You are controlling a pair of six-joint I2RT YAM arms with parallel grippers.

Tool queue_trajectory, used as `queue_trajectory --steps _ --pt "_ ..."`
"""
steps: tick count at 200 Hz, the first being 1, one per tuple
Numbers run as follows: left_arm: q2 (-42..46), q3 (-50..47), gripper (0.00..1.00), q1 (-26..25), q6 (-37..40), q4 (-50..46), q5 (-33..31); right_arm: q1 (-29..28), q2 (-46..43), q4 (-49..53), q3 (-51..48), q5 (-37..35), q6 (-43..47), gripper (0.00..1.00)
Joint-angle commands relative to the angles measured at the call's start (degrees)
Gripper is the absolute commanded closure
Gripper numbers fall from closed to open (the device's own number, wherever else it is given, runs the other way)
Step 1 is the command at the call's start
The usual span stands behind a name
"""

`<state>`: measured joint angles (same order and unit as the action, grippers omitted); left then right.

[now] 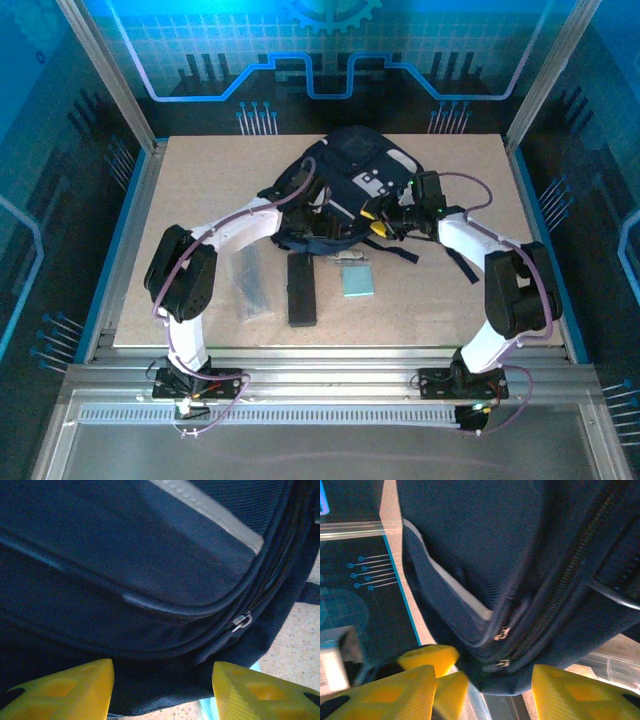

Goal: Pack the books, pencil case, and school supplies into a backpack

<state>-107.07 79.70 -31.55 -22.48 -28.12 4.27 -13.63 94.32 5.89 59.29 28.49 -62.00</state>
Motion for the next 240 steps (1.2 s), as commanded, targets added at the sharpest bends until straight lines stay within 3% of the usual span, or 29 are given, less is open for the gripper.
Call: queue_trajectory --steps 1,90,137,145,160,171,204,240 --pt "2.1 -3.5 0.45 0.3 -5.2 6.1 -0.7 -1.1 1.6 1.4 3.1 -1.1 2.0 0.46" --pt "1.1 -6.8 0.45 0.3 -6.0 8.0 0.9 -2.7 16.6 -5.3 9.9 -4.6 -0.3 0.44" --pt "1.5 -8.3 0.45 0.3 -6.3 8.9 0.9 -3.3 18.5 -1.1 13.3 -7.8 0.5 0.44" --pt "1.3 -8.6 0.45 0.3 -6.3 9.0 1.1 -3.2 18.9 -2.1 12.9 -8.1 -0.1 0.52" --pt "0.6 -8.4 0.46 0.3 -5.7 8.8 1.5 -3.0 19.1 -7.4 11.1 -6.4 -3.1 0.83" --pt "0.5 -8.3 0.46 0.3 -4.5 8.3 1.0 -2.8 18.1 -12.0 9.6 -5.4 -5.8 1.00" --pt "1.1 -7.5 0.46 0.2 2.6 6.0 -4.0 -2.4 11.6 -7.2 13.2 -6.0 -4.0 1.00" --pt "1.2 -5.5 0.45 0.2 8.3 5.5 -4.9 -1.4 9.2 -5.4 17.8 -2.3 -5.0 1.00"
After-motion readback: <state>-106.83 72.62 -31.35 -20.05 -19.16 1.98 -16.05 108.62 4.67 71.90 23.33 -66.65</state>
